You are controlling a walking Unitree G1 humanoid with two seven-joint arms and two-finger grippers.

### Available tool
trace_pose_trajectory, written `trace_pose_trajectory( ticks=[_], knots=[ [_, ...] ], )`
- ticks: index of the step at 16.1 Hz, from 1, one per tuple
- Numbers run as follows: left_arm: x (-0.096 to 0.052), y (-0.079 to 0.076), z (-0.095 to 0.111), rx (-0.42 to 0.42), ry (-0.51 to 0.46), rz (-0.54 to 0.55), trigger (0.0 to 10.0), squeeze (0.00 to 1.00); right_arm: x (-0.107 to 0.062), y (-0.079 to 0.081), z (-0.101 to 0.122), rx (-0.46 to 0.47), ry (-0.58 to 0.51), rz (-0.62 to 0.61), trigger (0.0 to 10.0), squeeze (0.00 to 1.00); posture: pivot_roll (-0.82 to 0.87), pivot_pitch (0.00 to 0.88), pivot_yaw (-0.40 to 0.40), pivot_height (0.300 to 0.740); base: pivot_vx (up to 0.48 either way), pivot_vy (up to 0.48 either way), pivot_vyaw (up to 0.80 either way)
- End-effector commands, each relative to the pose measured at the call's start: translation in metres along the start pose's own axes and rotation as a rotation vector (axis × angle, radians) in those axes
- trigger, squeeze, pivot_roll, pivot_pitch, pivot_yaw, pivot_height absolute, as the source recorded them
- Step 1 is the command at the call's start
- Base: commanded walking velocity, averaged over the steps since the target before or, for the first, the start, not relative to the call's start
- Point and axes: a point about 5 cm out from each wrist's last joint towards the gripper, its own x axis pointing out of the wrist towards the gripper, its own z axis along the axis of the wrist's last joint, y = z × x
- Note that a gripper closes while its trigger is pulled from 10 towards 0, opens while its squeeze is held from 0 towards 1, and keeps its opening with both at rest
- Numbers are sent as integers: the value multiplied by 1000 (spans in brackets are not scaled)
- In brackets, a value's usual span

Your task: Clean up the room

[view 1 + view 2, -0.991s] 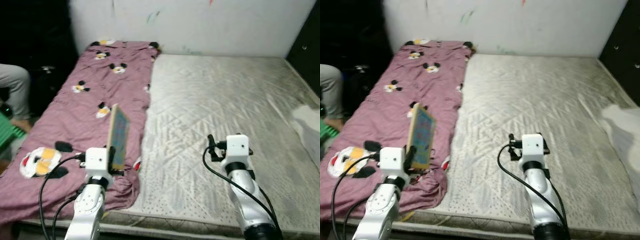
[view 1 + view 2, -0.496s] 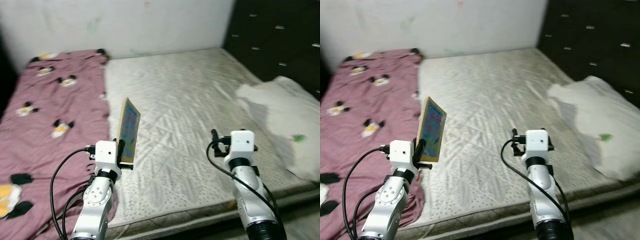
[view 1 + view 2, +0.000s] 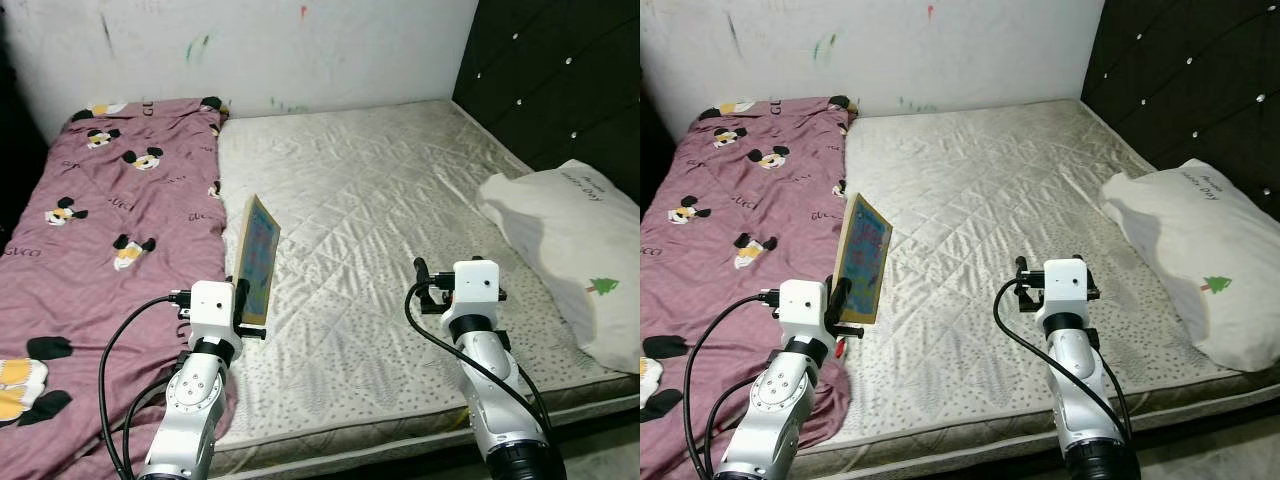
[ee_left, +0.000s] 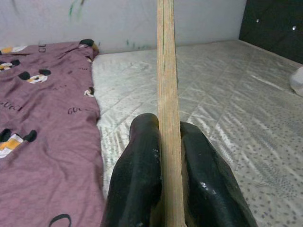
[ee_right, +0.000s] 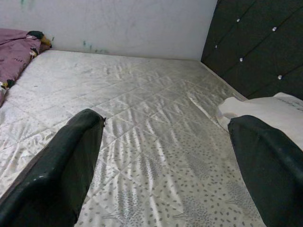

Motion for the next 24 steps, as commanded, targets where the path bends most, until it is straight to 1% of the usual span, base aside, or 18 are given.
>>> trace_pose_trajectory(
  ticks=[1, 14, 16, 19, 23, 24],
  knots=[
    [3, 0, 8, 6, -32, -10, 10000, 0, 3, -1, 8, 0, -34, 0, 10000, 0, -18, 0, 44, 740, 0, -259, 0],
    [6, -4, 8, -2, -30, -22, 10000, 0, 5, -2, 10, -26, -42, 3, 10000, 0, -28, 0, 41, 740, 0, -303, 0],
    [7, -5, 8, -3, -29, -25, 10000, 0, 5, -2, 11, -58, -47, 9, 10000, 0, -29, 0, 40, 740, 0, -330, 0],
    [7, -6, 8, -3, -31, -24, 10000, 0, 4, 2, 11, -87, -56, 31, 10000, 0, -28, 0, 39, 740, 0, -330, 0],
    [7, -8, 6, 6, -28, -25, 10000, 0, 4, 3, 11, -83, -50, 36, 10000, 0, -31, 0, 42, 740, 0, -319, 508],
    [7, -8, 6, 6, -29, -25, 10000, 0, 4, 3, 11, -82, -50, 35, 10000, 0, -31, 0, 42, 740, 0, -289, 0]
  ],
)
